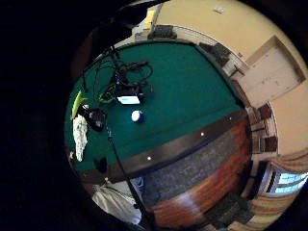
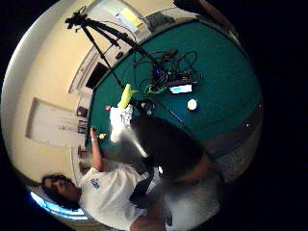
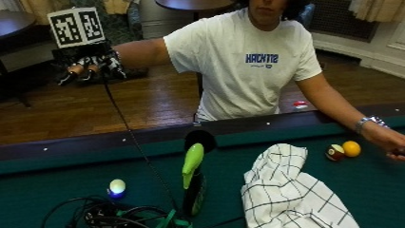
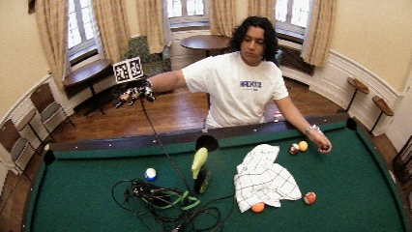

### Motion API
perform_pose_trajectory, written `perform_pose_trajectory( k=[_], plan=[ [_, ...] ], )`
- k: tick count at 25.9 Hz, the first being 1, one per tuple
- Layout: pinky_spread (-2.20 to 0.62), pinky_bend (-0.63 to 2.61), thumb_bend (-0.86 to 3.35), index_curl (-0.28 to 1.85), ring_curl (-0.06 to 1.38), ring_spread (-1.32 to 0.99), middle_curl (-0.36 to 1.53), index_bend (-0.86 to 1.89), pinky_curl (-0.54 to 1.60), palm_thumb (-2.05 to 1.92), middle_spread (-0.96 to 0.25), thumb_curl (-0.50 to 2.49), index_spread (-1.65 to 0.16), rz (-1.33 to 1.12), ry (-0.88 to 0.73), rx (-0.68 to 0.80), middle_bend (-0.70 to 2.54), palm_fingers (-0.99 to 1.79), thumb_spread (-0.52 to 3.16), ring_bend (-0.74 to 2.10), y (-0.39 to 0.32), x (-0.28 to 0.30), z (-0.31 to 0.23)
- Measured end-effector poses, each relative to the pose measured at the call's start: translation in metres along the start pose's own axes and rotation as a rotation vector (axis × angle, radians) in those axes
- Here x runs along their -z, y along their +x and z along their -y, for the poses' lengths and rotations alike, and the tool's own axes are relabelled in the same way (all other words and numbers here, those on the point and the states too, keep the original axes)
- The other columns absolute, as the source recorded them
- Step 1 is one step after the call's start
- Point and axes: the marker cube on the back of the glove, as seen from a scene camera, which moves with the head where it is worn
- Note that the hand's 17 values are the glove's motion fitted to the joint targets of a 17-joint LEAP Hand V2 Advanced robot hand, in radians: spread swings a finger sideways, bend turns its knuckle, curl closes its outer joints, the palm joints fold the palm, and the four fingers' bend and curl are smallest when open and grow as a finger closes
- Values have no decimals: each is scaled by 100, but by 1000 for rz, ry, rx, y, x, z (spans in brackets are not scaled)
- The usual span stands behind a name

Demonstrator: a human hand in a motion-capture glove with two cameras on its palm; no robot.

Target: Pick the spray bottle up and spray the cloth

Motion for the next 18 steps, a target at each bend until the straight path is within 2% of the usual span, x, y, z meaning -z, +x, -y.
perform_pose_trajectory(
  k=[8, 18],
  plan=[
    [18, 43, 11, 16, 13, -2, 9, 21, 18, 24, -6, 9, -38, -6, -17, -12, 16, 36, 79, 31, 2, -5, 1],
    [21, 42, 6, 23, 18, -2, 14, 18, 24, 26, -6, 14, -44, -47, -62, 8, 17, 35, 101, 32, 4, -39, -8]
  ],
)
